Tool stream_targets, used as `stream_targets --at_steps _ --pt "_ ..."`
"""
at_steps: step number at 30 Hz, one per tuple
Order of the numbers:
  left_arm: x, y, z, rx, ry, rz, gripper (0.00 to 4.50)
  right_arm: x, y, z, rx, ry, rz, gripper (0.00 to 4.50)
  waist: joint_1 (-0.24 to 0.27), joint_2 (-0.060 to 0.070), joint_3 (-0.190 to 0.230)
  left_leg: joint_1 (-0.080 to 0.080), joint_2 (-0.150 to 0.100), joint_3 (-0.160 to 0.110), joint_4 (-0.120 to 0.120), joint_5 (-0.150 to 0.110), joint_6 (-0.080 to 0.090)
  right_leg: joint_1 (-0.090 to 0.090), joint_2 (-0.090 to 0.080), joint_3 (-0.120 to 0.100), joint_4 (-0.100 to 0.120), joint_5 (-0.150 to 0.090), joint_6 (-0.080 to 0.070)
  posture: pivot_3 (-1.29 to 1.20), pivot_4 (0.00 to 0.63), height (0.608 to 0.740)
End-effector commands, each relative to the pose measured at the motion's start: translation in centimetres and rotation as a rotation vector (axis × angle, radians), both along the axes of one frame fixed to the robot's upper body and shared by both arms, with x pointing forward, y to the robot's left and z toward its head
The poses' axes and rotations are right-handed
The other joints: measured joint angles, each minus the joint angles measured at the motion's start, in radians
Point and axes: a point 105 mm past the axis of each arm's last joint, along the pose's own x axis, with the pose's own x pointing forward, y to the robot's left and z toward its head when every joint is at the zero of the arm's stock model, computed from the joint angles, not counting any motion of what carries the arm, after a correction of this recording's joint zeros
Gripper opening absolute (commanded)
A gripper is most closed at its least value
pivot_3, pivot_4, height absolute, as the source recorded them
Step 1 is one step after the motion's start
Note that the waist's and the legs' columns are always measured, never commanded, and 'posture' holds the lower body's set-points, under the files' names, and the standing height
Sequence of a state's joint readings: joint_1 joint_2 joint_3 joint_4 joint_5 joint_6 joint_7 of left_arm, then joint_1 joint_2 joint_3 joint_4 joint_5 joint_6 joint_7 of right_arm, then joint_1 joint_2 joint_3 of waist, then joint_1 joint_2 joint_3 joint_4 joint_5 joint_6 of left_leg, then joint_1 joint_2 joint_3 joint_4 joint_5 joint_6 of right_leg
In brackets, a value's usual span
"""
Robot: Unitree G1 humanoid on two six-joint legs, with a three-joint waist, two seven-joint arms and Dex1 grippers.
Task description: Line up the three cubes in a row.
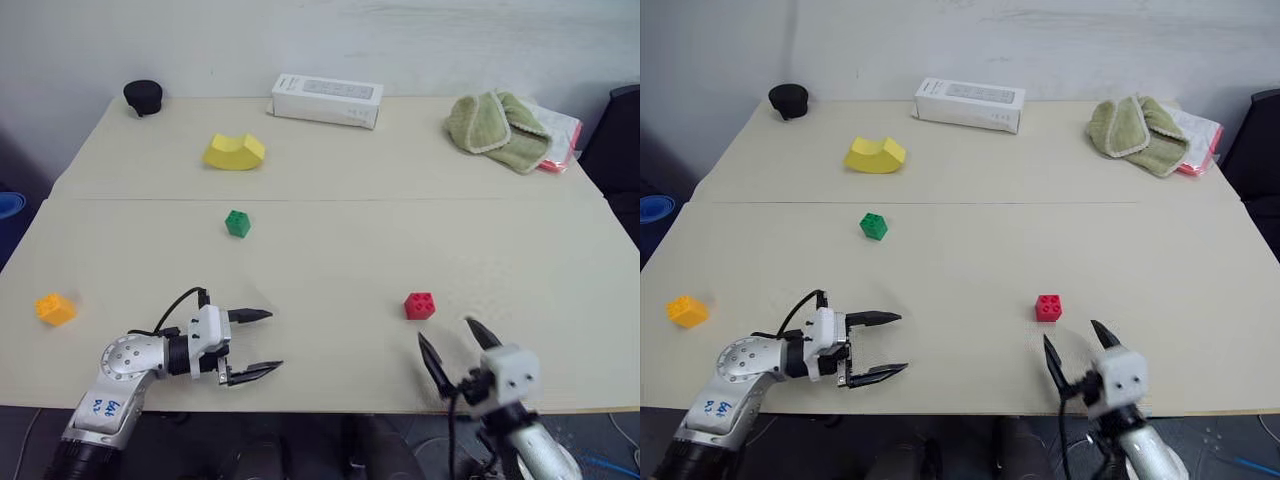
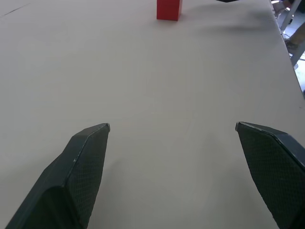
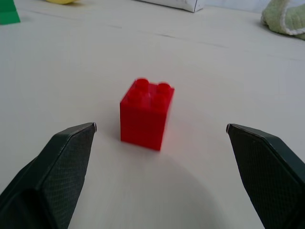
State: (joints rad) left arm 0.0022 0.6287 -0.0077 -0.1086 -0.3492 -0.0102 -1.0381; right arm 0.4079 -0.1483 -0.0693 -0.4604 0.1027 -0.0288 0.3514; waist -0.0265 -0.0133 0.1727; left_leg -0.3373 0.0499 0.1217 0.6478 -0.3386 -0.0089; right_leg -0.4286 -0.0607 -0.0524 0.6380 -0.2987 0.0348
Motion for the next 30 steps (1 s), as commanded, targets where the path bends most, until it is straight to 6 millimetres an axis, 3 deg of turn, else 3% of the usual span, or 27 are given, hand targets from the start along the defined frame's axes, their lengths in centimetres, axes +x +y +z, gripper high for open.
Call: stream_targets --at_steps 1,7,8,10,17,21,25,30 --pt "0.2 -0.1 0.9 -0.014 -0.039 0.007 4.46 1.6 0.2 0.1 -0.008 0.009 -0.051 4.50 -0.001 -0.001 0.000 0.000 0.000 0.000 0.000 0.000 0.000 0.000 0.000 0.000 0.000 0.000 0.000 0.00 0.150 0.740" --pt "-0.2 0.0 0.8 -0.006 -0.040 0.019 4.46 3.4 0.7 0.1 0.006 0.044 -0.067 4.50 -0.003 -0.001 0.000 0.000 0.000 0.000 0.000 0.000 0.000 0.000 0.000 0.000 0.000 0.000 0.000 0.00 0.150 0.740" --pt "-0.3 0.1 0.9 -0.004 -0.042 0.025 4.49 3.5 0.7 0.2 0.010 0.049 -0.069 4.32 -0.005 -0.001 0.000 0.000 0.000 0.000 0.001 0.000 0.001 0.000 0.000 0.000 0.000 0.000 0.000 0.00 0.150 0.740" --pt "-0.3 0.2 0.9 -0.002 -0.045 0.033 4.50 3.5 0.8 0.3 0.024 0.050 -0.065 3.91 -0.004 -0.001 0.000 0.000 0.000 0.001 0.001 0.000 0.001 0.000 0.000 0.000 0.001 0.000 0.000 0.00 0.150 0.740" --pt "-0.3 0.6 0.9 0.004 -0.043 0.053 4.50 2.8 2.8 0.3 0.016 0.043 0.054 1.53 -0.004 -0.002 0.000 0.001 0.000 0.000 0.000 0.000 0.001 0.000 0.000 0.000 0.001 0.000 0.000 0.00 0.150 0.740" --pt "-0.2 0.6 0.9 0.000 -0.040 0.062 4.50 1.5 3.7 2.3 -0.099 -0.045 0.427 1.50 -0.003 -0.002 0.000 0.000 -0.001 0.001 0.001 0.000 0.002 0.001 0.000 0.000 0.000 0.001 0.001 0.00 0.150 0.740" --pt "-0.1 0.5 0.6 -0.002 -0.027 0.059 4.50 -0.1 3.0 1.7 -0.282 0.058 0.893 1.50 -0.003 -0.006 0.002 0.001 -0.001 0.001 0.003 -0.001 0.004 0.002 0.001 0.000 -0.001 0.001 0.003 0.00 0.150 0.740" --pt "0.0 0.5 0.6 -0.001 -0.028 0.064 4.50 1.4 1.6 0.7 -0.386 0.128 1.123 1.50 -0.002 -0.009 0.004 0.001 0.000 0.001 0.003 0.000 0.003 0.003 0.002 -0.001 -0.001 0.001 0.003 0.00 0.150 0.740"
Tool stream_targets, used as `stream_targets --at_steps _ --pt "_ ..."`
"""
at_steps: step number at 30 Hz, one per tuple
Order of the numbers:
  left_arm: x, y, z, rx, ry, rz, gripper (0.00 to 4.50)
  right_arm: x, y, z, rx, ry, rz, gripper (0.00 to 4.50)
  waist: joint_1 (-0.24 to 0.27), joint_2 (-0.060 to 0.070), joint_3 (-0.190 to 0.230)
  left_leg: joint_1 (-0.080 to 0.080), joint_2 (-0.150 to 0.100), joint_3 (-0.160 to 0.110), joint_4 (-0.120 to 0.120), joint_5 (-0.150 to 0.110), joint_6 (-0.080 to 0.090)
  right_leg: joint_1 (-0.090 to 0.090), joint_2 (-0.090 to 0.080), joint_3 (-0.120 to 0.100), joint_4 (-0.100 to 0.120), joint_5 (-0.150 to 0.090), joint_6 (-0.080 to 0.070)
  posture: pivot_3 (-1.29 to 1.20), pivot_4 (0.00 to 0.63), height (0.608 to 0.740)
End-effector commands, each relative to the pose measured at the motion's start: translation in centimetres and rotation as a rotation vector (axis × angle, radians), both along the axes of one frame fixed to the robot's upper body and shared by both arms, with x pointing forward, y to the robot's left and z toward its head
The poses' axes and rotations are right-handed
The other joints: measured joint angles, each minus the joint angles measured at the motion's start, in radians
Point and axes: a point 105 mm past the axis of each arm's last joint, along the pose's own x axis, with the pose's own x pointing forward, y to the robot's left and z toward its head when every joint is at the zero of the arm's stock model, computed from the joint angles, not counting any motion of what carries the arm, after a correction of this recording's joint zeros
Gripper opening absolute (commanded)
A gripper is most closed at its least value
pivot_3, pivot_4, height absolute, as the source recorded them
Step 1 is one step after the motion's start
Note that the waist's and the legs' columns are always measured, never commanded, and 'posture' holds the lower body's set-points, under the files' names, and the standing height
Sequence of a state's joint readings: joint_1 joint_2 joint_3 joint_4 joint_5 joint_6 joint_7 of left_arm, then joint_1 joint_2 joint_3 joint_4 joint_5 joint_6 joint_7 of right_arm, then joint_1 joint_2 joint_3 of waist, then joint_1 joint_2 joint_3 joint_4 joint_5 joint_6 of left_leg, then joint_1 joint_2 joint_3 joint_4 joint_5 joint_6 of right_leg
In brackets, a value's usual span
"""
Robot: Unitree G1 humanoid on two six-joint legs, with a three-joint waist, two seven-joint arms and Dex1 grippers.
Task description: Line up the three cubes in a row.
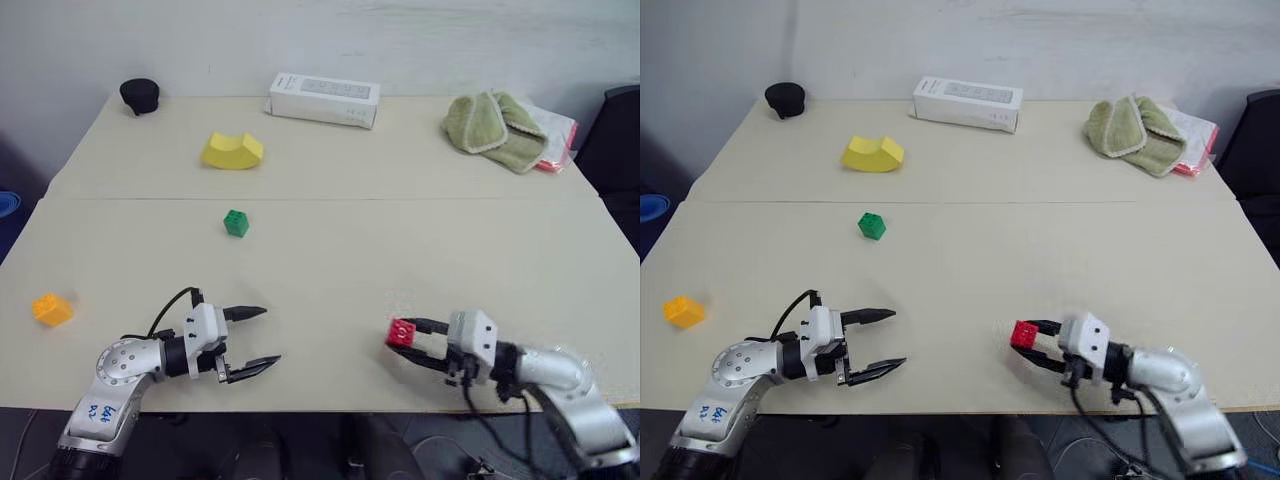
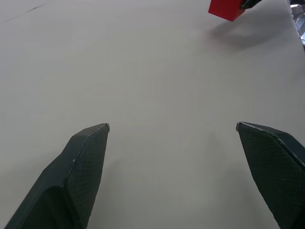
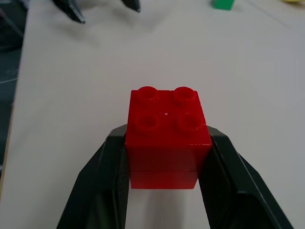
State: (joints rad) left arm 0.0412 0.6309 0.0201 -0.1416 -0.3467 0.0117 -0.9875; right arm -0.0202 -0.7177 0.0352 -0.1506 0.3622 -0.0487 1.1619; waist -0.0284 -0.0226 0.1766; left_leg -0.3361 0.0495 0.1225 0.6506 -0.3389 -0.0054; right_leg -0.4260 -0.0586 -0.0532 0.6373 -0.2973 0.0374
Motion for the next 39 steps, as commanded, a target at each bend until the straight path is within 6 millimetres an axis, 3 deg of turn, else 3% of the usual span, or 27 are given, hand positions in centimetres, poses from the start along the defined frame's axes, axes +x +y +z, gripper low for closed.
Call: stream_targets --at_steps 1,5,14,18,23,27,32,35,36,39 --pt "0.0 -0.1 0.6 -0.001 -0.029 -0.003 4.50 0.3 -0.2 -0.9 -0.024 0.035 0.147 1.50 0.000 0.000 0.000 0.000 0.000 0.000 0.000 0.000 0.000 0.000 0.000 0.000 0.000 0.000 0.000 0.00 0.150 0.740" --pt "-0.7 0.3 0.7 0.011 -0.019 0.000 4.50 2.3 -0.2 -1.7 -0.060 0.037 0.211 1.50 0.000 0.000 0.000 0.000 0.000 0.001 0.001 0.000 -0.001 0.000 -0.001 0.000 0.001 0.000 0.000 0.00 0.150 0.740" --pt "-1.0 1.1 0.9 0.026 -0.017 0.032 4.50 4.2 0.3 -2.3 -0.055 0.048 0.241 1.50 -0.003 0.000 0.000 0.001 0.000 0.001 0.002 0.000 -0.001 0.000 -0.003 0.000 0.002 0.001 -0.001 0.00 0.150 0.740" --pt "-1.0 1.5 0.7 0.018 -0.015 0.063 4.50 4.3 0.3 -1.1 -0.034 -0.026 0.244 2.82 -0.001 0.001 0.001 0.001 0.001 0.000 0.002 0.001 -0.002 -0.001 -0.003 0.000 0.004 0.000 -0.002 0.00 0.150 0.740" --pt "-0.6 3.7 1.1 -0.039 -0.041 0.271 4.50 3.0 -1.0 2.1 -0.005 -0.121 0.221 4.49 0.001 0.003 0.002 0.000 0.000 0.000 0.002 0.001 -0.002 -0.002 -0.003 0.000 0.004 0.000 -0.002 0.00 0.150 0.740" --pt "-1.7 8.7 0.7 -0.089 -0.060 0.582 4.50 1.5 -3.1 4.5 0.063 -0.196 0.057 4.49 0.002 0.003 0.002 0.000 0.001 -0.001 0.000 0.000 -0.002 -0.001 -0.003 -0.001 0.001 0.000 -0.002 0.00 0.150 0.740" --pt "-3.3 13.5 0.5 -0.154 -0.065 0.860 4.50 0.3 -5.6 5.2 0.160 -0.293 -0.244 4.49 0.004 0.002 0.002 0.000 0.000 -0.001 0.000 0.000 -0.002 0.000 -0.003 -0.001 0.000 0.000 -0.002 0.00 0.150 0.740" --pt "-3.0 14.4 0.7 -0.223 -0.068 0.948 4.50 -0.3 -6.3 5.7 0.247 -0.323 -0.389 4.49 0.005 0.000 0.002 0.000 0.000 -0.001 0.000 0.000 -0.002 0.001 -0.003 -0.001 0.000 0.000 -0.002 0.00 0.150 0.740" --pt "-2.5 14.2 1.1 -0.257 -0.071 0.957 4.50 -1.2 -5.7 5.7 0.302 -0.232 -0.358 4.49 0.008 0.001 0.002 0.000 0.000 -0.001 0.000 0.000 -0.002 0.000 -0.003 -0.001 0.000 0.000 -0.001 0.00 0.150 0.740" --pt "0.5 13.3 1.4 -0.317 0.017 1.003 4.50 -1.9 -4.5 6.4 0.346 -0.246 -0.318 4.49 0.017 0.000 0.002 0.000 0.000 -0.001 -0.001 0.000 -0.001 0.000 -0.003 -0.001 0.000 0.001 -0.001 0.00 0.150 0.740"
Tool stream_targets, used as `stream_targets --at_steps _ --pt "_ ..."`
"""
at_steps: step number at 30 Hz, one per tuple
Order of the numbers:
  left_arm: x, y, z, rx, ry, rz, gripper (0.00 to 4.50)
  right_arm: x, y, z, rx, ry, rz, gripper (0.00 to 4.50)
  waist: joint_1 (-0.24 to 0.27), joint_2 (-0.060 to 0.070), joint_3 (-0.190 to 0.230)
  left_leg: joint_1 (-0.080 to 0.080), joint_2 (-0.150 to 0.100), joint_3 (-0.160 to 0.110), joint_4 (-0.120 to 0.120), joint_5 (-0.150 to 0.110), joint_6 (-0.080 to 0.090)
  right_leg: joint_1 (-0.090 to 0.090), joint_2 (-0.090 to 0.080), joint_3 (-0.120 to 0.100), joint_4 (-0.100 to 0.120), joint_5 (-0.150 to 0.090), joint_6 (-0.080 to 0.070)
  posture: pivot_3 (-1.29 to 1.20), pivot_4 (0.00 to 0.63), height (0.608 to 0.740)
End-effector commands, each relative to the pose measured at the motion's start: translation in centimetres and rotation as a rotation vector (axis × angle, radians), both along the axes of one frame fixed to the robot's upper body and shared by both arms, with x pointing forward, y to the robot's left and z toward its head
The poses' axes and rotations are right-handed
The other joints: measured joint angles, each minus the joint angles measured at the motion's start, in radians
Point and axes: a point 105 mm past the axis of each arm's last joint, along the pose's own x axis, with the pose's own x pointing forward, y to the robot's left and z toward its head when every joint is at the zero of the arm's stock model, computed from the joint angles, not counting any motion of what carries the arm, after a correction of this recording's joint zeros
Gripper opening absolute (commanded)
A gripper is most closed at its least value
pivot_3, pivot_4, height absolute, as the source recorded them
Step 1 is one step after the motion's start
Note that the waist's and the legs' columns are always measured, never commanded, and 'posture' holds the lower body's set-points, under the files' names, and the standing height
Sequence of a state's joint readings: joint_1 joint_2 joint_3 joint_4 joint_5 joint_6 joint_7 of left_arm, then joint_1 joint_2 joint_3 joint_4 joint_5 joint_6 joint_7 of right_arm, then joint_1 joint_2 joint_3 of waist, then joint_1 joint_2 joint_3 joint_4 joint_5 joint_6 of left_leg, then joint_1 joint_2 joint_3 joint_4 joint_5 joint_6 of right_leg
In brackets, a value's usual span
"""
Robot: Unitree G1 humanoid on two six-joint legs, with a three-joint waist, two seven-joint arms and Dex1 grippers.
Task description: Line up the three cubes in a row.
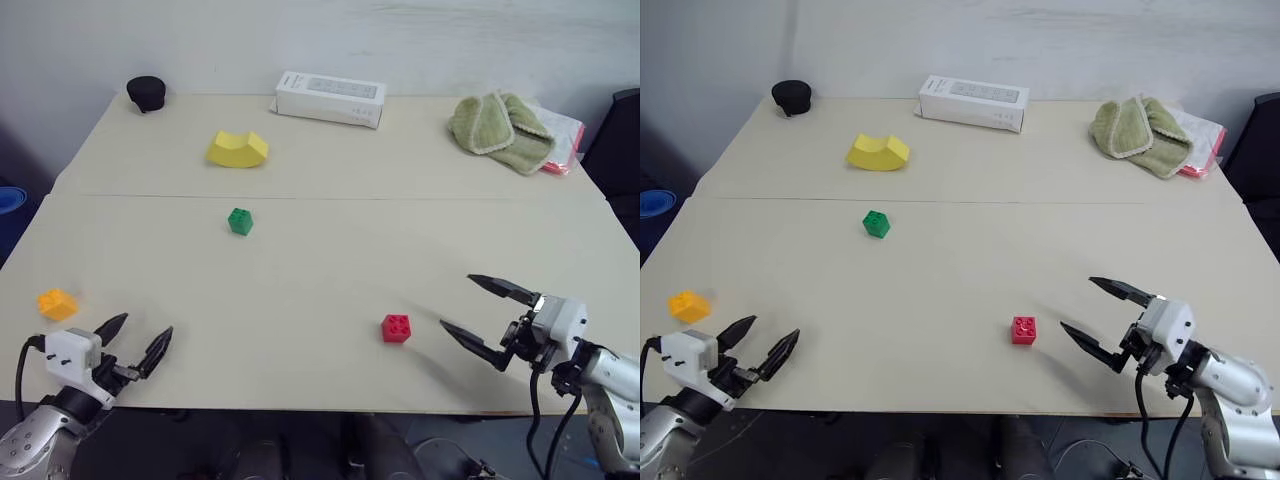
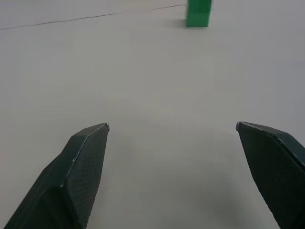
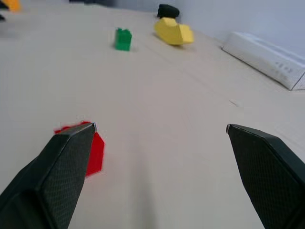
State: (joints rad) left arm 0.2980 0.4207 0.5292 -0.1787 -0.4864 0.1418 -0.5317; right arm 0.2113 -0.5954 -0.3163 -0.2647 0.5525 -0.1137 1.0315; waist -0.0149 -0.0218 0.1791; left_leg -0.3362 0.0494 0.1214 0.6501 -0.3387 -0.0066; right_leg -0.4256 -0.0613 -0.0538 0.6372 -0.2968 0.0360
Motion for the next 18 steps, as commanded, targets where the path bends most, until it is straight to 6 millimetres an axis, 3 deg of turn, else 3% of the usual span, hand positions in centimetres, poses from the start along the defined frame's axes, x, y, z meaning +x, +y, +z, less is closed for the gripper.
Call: stream_targets --at_steps 1,4,8,18 --pt "3.3 -1.2 1.0 -0.054 0.049 0.031 4.50 -0.1 1.0 2.2 0.033 -0.098 0.016 4.49 0.005 -0.001 -0.001 0.000 0.000 0.000 0.001 0.000 0.000 0.000 0.000 0.000 0.000 0.000 0.000 0.00 0.150 0.740" --pt "7.3 -3.9 3.2 -0.071 0.009 -0.036 4.50 0.6 1.2 2.7 0.054 -0.129 -0.017 4.49 0.012 -0.003 -0.001 0.001 -0.001 0.000 0.001 0.001 0.000 0.001 0.000 0.000 0.000 0.001 0.001 0.00 0.150 0.740" --pt "11.9 -7.1 4.4 -0.073 0.034 -0.067 4.50 1.3 1.8 3.3 0.093 -0.166 -0.053 4.49 0.016 -0.004 -0.002 0.000 -0.001 0.000 0.001 0.003 -0.005 0.000 0.000 -0.001 0.001 0.001 0.001 0.00 0.150 0.740" --pt "19.2 -12.3 5.0 0.074 0.041 -0.090 4.50 1.7 3.1 2.7 0.112 -0.181 -0.093 4.49 0.015 -0.006 -0.001 -0.001 -0.001 0.002 0.002 0.006 -0.008 -0.001 0.001 -0.001 0.002 0.001 0.001 0.00 0.150 0.740"
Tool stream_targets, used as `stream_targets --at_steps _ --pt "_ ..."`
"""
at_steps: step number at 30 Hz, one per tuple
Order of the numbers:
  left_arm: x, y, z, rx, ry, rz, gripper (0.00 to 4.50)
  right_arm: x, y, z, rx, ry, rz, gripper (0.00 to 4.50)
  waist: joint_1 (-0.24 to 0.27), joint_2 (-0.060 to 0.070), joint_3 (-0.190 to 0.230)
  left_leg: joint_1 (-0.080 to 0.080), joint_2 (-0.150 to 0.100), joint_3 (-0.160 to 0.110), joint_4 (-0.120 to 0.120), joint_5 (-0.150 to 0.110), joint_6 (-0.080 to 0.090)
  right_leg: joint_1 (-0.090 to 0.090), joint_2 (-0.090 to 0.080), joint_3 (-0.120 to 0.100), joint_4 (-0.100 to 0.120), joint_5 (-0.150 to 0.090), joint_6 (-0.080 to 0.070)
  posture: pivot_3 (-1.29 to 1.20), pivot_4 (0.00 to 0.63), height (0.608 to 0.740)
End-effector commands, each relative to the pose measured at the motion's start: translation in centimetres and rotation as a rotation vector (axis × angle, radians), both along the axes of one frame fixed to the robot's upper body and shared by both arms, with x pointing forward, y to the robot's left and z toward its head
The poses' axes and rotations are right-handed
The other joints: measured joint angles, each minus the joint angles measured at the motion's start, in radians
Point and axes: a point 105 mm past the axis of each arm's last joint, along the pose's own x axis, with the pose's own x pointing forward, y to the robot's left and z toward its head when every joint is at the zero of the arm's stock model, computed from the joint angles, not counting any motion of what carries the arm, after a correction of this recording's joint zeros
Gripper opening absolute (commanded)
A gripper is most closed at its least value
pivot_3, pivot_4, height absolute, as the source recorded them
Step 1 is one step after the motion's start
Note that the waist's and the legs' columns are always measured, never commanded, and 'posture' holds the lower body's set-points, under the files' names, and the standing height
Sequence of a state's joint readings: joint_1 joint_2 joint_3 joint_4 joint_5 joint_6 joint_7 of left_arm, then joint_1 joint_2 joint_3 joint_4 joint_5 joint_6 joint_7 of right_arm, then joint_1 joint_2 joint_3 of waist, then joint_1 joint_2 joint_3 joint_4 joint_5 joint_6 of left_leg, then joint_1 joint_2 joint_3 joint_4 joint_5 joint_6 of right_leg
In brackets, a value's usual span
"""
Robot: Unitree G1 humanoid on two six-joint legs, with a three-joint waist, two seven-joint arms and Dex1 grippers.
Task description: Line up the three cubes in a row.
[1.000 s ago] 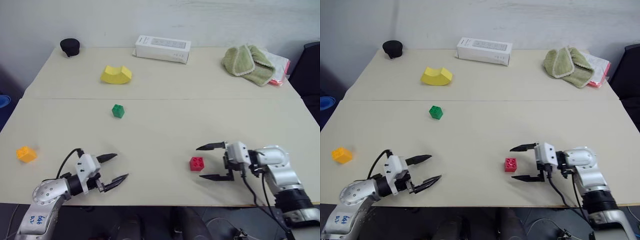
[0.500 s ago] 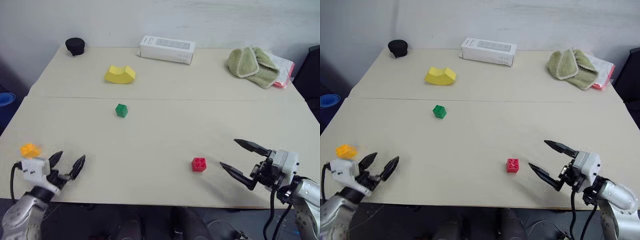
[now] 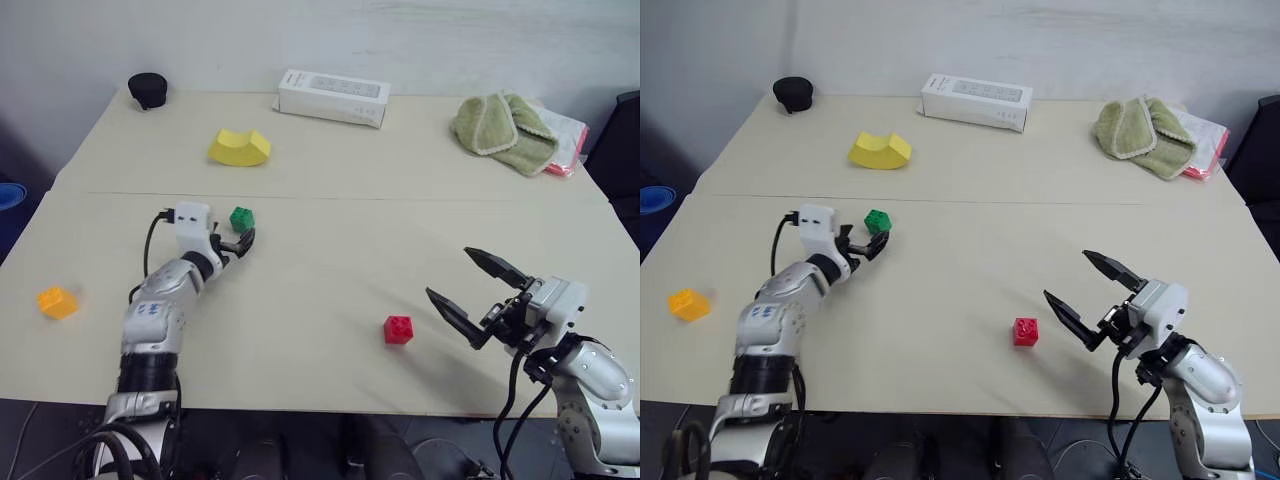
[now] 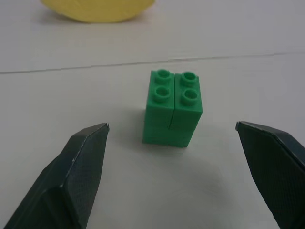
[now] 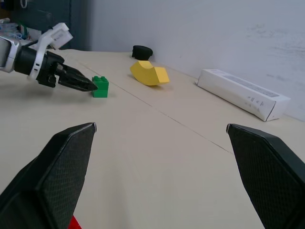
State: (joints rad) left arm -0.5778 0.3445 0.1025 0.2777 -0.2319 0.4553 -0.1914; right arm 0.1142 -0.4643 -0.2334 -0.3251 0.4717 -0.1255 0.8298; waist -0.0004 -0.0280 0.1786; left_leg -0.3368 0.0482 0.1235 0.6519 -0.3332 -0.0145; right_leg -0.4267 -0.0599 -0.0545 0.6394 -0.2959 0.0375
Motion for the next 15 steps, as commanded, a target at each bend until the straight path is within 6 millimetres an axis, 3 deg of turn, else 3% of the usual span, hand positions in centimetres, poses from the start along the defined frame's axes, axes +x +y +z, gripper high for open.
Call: stream_targets --at_steps 1,6,9,15 --pt "1.5 -0.9 1.3 0.038 -0.067 -0.006 4.50 -0.4 0.5 0.9 -0.007 -0.052 -0.001 4.49 0.001 0.000 0.000 0.000 0.000 0.000 0.000 0.000 0.000 0.000 0.000 0.000 0.000 0.000 0.000 0.00 0.150 0.740" --pt "2.7 -2.0 1.3 0.029 -0.067 -0.026 4.50 -0.5 0.7 0.6 -0.002 -0.048 -0.009 4.49 -0.001 0.000 0.000 0.000 0.000 0.001 0.000 0.000 0.000 0.000 0.000 0.000 0.000 0.000 0.000 0.00 0.150 0.740" --pt "2.8 -2.1 0.9 0.055 -0.059 -0.019 3.89 -0.6 0.9 0.6 -0.002 -0.049 -0.011 4.50 -0.001 0.000 0.000 0.000 0.000 0.001 0.001 0.000 0.000 0.000 0.000 0.000 0.001 0.000 0.000 0.00 0.150 0.740" --pt "2.5 -1.4 1.1 0.053 -0.089 -0.023 2.06 -0.6 0.6 0.4 -0.002 -0.049 -0.028 4.50 -0.001 -0.001 0.001 0.000 0.000 0.000 0.001 0.000 0.000 0.000 0.000 0.000 0.002 0.000 0.000 0.00 0.150 0.740"
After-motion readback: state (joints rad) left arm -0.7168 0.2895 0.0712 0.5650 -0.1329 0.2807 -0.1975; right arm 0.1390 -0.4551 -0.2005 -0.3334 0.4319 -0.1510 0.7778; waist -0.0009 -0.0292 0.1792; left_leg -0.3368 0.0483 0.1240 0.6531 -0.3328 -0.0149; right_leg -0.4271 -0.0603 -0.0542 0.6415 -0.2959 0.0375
